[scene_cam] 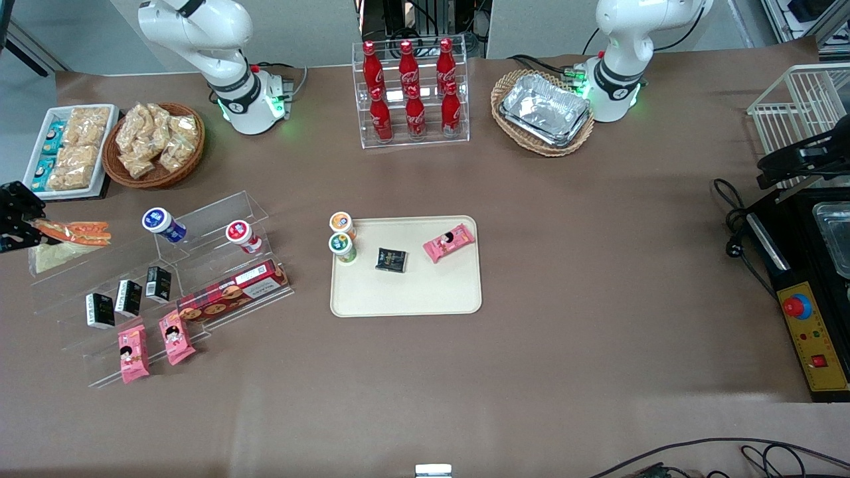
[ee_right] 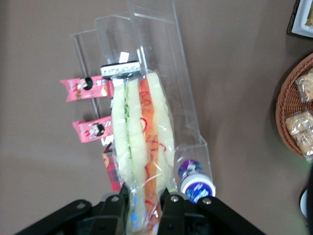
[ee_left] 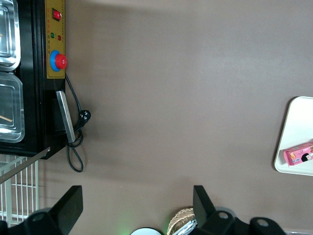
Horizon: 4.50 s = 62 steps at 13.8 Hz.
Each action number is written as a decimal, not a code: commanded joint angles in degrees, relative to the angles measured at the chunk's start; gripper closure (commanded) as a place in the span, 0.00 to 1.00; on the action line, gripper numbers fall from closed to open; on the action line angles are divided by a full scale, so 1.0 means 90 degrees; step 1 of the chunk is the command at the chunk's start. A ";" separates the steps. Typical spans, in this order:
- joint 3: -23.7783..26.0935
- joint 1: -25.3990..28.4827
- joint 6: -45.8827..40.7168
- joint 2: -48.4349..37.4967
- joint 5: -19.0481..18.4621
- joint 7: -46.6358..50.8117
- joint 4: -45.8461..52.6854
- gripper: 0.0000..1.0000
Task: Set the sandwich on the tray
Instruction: 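Close the right gripper on the sandwich and lift it off the rack, then carry the held sandwich over to the cream tray, then lower the sandwich onto the tray and open the right gripper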
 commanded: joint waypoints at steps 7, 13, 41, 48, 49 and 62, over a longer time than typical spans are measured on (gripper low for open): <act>0.0611 0.1004 -0.0332 0.0096 0.0122 0.1719 0.0585 1.00; 0.0679 0.1825 -0.0244 0.0437 0.0103 0.2872 0.0711 1.00; 0.0709 0.5096 0.3114 0.4421 -0.0590 0.8185 0.2323 1.00; 0.0699 0.5399 0.3399 0.4931 -0.0610 0.8177 0.2314 1.00; 0.0699 0.5409 0.3399 0.4931 -0.0610 0.8177 0.2304 1.00; 0.0670 0.5370 0.3340 0.4911 -0.0659 0.8090 0.2265 0.36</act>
